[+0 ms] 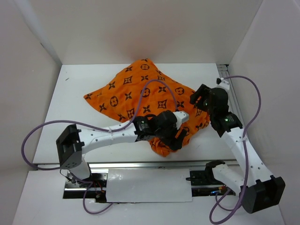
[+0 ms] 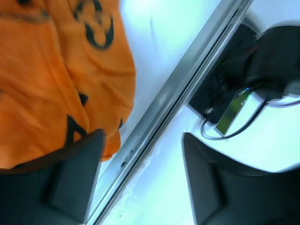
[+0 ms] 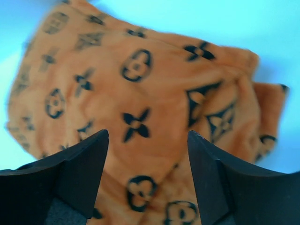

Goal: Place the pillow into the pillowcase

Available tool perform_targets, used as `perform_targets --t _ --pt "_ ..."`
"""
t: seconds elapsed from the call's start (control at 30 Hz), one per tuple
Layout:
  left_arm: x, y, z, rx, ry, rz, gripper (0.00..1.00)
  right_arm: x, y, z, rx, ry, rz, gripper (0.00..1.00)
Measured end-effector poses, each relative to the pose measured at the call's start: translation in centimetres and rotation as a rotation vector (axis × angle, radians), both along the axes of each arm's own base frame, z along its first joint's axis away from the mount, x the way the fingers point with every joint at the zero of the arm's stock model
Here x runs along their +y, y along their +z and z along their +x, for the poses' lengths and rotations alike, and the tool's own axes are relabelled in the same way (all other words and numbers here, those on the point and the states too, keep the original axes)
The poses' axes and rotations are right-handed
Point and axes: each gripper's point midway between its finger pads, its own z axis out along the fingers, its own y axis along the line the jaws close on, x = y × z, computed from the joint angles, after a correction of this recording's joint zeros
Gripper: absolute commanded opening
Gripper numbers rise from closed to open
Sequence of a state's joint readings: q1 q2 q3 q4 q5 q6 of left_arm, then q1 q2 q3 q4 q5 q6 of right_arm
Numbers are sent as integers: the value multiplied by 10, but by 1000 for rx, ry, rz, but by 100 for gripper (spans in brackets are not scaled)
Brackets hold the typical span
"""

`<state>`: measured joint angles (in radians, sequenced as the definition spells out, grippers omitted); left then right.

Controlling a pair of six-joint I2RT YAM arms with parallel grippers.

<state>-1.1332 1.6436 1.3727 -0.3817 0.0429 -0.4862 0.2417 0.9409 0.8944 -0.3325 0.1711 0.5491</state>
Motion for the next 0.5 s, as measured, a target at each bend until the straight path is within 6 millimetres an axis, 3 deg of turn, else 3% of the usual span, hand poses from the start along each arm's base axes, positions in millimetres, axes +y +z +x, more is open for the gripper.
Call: perform_targets --t 0.03,0.17,0.27,0.37,0.5 --pt "0 -11 -4 21 0 28 100 -4 -10 -2 37 -14 -21 78" --pt "18 -27 3 26 54 135 100 -8 -43 0 154 -23 -77 86" --pt "34 -7 36 -16 157 135 100 -4 -62 3 214 6 -95 93" --pt "76 25 106 -57 357 84 100 0 -77 6 260 36 -106 99" --pt "160 59 221 -121 685 39 100 3 -94 8 311 68 -128 99"
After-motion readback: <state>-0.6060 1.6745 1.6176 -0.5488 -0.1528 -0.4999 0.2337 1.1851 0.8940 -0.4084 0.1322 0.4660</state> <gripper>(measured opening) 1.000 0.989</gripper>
